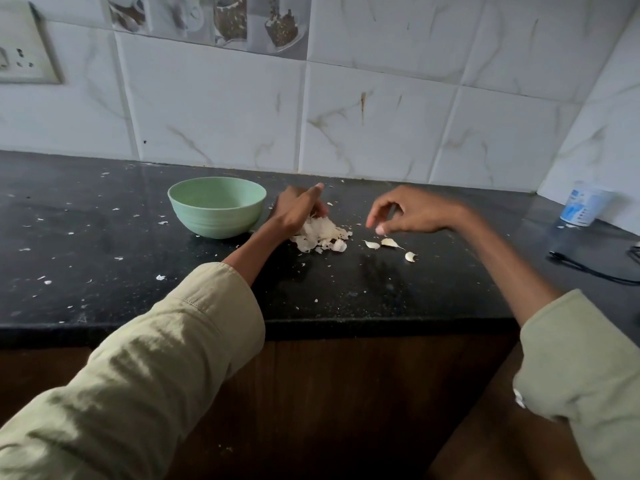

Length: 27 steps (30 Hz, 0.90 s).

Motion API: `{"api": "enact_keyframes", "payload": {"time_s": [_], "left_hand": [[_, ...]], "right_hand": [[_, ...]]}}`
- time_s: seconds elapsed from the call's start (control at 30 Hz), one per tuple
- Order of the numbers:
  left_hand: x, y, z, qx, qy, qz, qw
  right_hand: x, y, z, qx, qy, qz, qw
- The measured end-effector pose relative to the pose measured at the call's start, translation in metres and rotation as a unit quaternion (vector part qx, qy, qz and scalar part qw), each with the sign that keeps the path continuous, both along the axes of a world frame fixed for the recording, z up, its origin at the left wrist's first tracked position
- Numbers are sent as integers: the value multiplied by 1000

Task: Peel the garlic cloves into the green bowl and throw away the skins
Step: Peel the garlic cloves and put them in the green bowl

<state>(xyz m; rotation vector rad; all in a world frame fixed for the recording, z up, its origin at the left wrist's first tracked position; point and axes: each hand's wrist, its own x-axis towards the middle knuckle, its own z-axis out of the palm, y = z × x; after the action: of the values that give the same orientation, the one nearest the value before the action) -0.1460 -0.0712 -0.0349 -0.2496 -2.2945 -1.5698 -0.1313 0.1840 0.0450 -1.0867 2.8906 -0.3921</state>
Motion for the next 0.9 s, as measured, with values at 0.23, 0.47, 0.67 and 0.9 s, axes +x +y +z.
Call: {"api": "enact_keyframes", "payload": {"time_s": [0.23,0.47,0.67,0.9], "left_hand": [[3,0,1,-14,-5,2,1000],[4,0,3,31,-12,-10,999],[-5,1,6,95,-31,-4,995],[-13,-5,7,103,-48,4,994]], "right_hand": [[-7,10,-27,-10,-1,-21,1000],[-26,-17,-5,36,-68,26,997],[-59,-42,10,-157,-68,25,985],[-73,-55,-24,-234,-63,14,970]]}}
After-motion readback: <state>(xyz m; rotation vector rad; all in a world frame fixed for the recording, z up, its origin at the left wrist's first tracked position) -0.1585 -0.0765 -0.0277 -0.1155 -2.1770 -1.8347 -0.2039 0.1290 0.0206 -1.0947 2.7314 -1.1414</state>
